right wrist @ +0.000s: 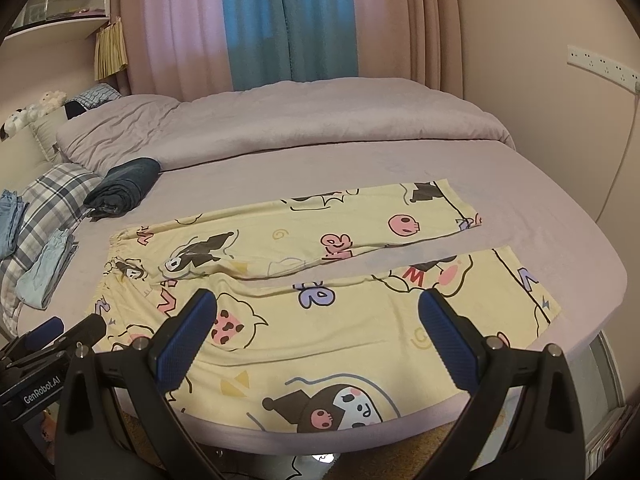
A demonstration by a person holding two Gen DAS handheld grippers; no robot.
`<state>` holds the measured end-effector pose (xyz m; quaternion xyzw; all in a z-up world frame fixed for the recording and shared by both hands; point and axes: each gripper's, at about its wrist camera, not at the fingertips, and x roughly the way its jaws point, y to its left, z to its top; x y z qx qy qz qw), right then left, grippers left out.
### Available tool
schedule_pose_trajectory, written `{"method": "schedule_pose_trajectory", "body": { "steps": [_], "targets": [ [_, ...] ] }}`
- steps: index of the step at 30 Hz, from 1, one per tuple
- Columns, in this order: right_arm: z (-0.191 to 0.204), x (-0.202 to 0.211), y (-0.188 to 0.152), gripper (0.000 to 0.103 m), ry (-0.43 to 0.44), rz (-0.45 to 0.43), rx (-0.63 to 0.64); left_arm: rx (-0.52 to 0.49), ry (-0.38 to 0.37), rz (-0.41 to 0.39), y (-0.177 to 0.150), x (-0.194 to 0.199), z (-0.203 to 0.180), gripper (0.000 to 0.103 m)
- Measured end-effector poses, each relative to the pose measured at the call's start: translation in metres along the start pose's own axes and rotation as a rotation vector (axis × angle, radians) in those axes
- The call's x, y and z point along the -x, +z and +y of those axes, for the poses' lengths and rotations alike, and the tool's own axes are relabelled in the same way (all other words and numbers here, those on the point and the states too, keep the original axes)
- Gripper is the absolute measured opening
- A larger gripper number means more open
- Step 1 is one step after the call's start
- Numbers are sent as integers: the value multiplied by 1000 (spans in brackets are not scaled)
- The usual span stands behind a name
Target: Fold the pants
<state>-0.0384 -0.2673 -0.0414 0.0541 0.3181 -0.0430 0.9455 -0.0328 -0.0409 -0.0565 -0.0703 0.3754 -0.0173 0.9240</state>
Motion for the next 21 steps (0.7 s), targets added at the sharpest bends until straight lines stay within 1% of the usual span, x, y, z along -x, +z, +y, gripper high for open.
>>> {"method": "schedule_pose_trajectory", "body": {
  "steps": [9,13,19,21],
  "targets": [
    [-2,-4,-1,101,-1,8,-7,15,-18,18,0,-10,6,91],
    [-6,-7,-1,101,-14,28,-23,55,-16,36,1,-16,17,91],
    [-14,-13,-3,101,-33,40,-41,98,16,61,4,-29,37,91],
    [-17,-15,-3,101,-38,48,-44,115,2,65,8,-35,47,91]
  ]
}}
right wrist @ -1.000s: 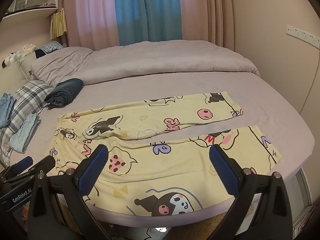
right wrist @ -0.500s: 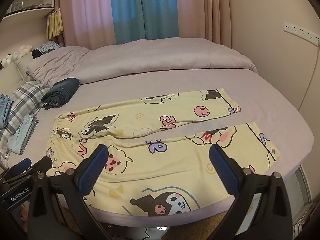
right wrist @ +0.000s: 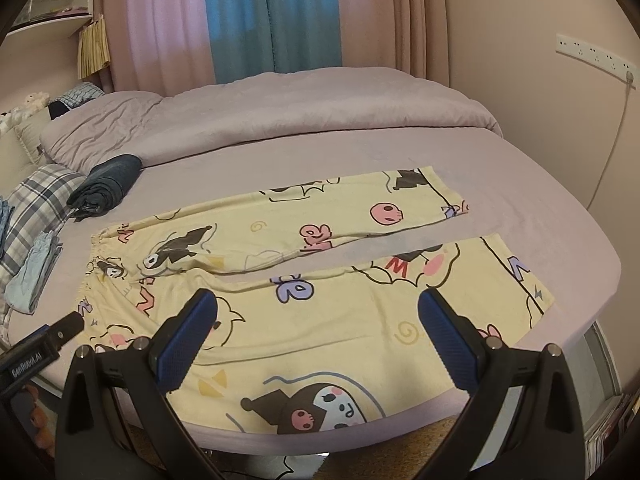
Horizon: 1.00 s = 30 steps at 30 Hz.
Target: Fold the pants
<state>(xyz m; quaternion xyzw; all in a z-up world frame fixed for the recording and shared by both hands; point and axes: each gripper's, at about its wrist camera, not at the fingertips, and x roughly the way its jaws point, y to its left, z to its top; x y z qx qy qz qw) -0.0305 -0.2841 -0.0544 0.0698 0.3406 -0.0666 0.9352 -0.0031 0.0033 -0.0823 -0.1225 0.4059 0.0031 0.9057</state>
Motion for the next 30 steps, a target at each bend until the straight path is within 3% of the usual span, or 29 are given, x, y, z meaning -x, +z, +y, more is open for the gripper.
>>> {"method": "schedule_pose_trajectory", "body": {
  "steps": [3,6,8,13,15,23,27,29,30],
  "targets": [
    [-13,-6,1,100,4,15,-30,48,-24,32,9,-13,23,91],
    [-39,-13,1,99,0,34,-71,82,72,53,18,-28,55,91],
    [-69,-18,1,99,-60,47,-108,104,121,48,23,-33,74,91],
    [-151,-36,-6,98,-240,86,-192,223,129,108,30,-58,128,91],
    [-179,-46,-10,96,-258,112,-234,227,152,112,28,-63,137,90],
    [-268,-78,-33,90,-278,205,-407,308,55,156,20,-87,152,88],
    [-286,-90,-42,89,-284,220,-466,294,89,137,22,-93,146,73],
    [-288,-98,-47,89,-274,215,-472,305,74,122,21,-94,146,57],
    [-289,-100,-48,90,-268,212,-479,321,56,117,19,-93,145,38]
  ]
}}
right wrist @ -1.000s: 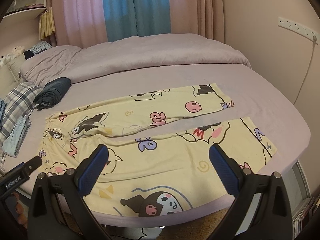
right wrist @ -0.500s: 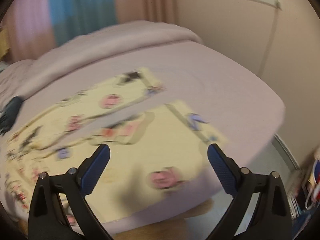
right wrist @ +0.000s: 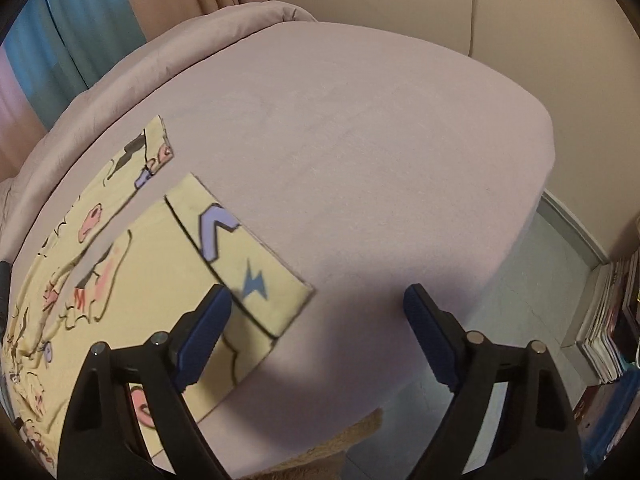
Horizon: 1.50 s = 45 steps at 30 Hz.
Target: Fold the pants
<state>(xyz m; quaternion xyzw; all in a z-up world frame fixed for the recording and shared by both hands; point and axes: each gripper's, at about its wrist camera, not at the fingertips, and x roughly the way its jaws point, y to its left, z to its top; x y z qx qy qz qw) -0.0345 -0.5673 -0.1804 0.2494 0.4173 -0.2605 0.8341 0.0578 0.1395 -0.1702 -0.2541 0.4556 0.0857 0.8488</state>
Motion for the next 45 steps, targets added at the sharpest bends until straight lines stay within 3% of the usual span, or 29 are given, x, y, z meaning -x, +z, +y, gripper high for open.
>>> {"method": "schedule_pose_trajectory", "body": {
  "steps": [1,3,5,6,8,10,13,17,21,26,29,30,32,33,36,39,42,45],
  "targets": [
    [1,-2,0,90,-3,-11,-2,16,-25,7,0,-3,2,20],
    [4,-1,0,89,11,-35,-9,63,-97,35,-5,-6,6,6],
    [6,5,-1,81,61,-44,-15,114,-125,28,-9,-5,11,6],
    [9,4,-1,71,88,-49,-11,122,-129,23,-10,-2,12,5],
    [13,4,1,49,122,-50,10,144,-129,9,-11,5,12,5],
    [15,2,3,11,100,-43,25,161,-137,-6,-9,16,14,4],
    [12,10,7,7,126,-64,-1,158,-159,-42,-5,38,17,4],
    [9,34,9,6,152,-131,-17,145,-161,-65,-3,60,21,4],
    [7,51,6,6,145,-164,0,106,-83,-65,-10,64,26,4],
    [-5,20,-4,6,93,-58,-1,96,-6,54,-24,33,42,4],
    [-5,11,-10,8,60,-34,38,50,27,63,-26,26,38,5],
    [-4,14,-10,15,48,-35,45,31,37,64,-25,28,35,6],
    [2,18,-4,45,-32,-5,70,-15,76,77,-22,29,28,12],
    [2,21,0,65,-61,-6,73,-35,107,87,-19,31,25,19],
    [6,39,18,67,-32,-54,83,-44,125,86,-15,39,21,24],
    [23,40,42,67,26,-23,111,-60,125,45,-4,53,14,25],
    [54,18,62,67,81,11,189,-73,121,9,5,56,7,35],
    [79,-18,71,65,76,95,231,-87,119,9,14,52,-2,35]
  ]
}}
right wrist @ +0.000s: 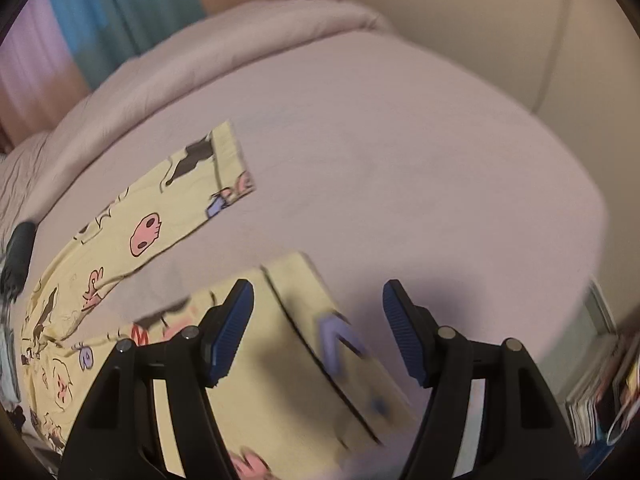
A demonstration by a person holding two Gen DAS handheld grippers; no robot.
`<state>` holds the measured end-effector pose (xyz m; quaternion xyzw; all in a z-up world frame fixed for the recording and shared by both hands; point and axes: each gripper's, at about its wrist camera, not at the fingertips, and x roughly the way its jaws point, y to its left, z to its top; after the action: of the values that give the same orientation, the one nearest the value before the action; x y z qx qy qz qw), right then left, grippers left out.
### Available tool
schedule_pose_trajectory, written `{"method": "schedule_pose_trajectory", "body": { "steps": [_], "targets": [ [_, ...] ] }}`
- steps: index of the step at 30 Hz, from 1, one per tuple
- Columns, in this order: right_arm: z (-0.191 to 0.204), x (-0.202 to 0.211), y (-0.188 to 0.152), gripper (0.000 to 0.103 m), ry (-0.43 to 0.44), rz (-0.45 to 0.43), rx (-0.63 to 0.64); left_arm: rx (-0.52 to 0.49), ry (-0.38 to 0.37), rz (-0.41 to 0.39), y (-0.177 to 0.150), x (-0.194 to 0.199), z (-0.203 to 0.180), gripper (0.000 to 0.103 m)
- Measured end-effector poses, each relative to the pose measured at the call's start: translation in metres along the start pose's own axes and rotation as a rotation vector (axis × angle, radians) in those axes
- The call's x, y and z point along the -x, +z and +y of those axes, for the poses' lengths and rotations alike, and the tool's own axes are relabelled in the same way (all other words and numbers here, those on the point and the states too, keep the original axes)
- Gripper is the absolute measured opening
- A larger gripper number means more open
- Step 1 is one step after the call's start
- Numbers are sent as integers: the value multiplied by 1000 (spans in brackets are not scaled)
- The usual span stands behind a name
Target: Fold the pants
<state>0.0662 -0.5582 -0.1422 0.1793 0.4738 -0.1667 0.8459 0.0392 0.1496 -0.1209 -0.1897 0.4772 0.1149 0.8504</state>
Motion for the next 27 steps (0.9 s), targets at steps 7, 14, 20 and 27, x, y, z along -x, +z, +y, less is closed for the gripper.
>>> {"method": "schedule_pose_trajectory", "body": {
  "steps": [7,14,20,27],
  "targets": [
    [27,-42,6,9,-69,-12,109,9,-11,35,28,-10,-11,35],
    [26,-42,13,10,-76,-13,126,46,-82,11,83,-32,-22,38],
    [64,-40,33,61,-223,29,311,45,-82,89,128,-91,-32,38],
    [125,-51,115,73,-32,18,314,-45,56,122,153,-154,-50,38]
  ]
}}
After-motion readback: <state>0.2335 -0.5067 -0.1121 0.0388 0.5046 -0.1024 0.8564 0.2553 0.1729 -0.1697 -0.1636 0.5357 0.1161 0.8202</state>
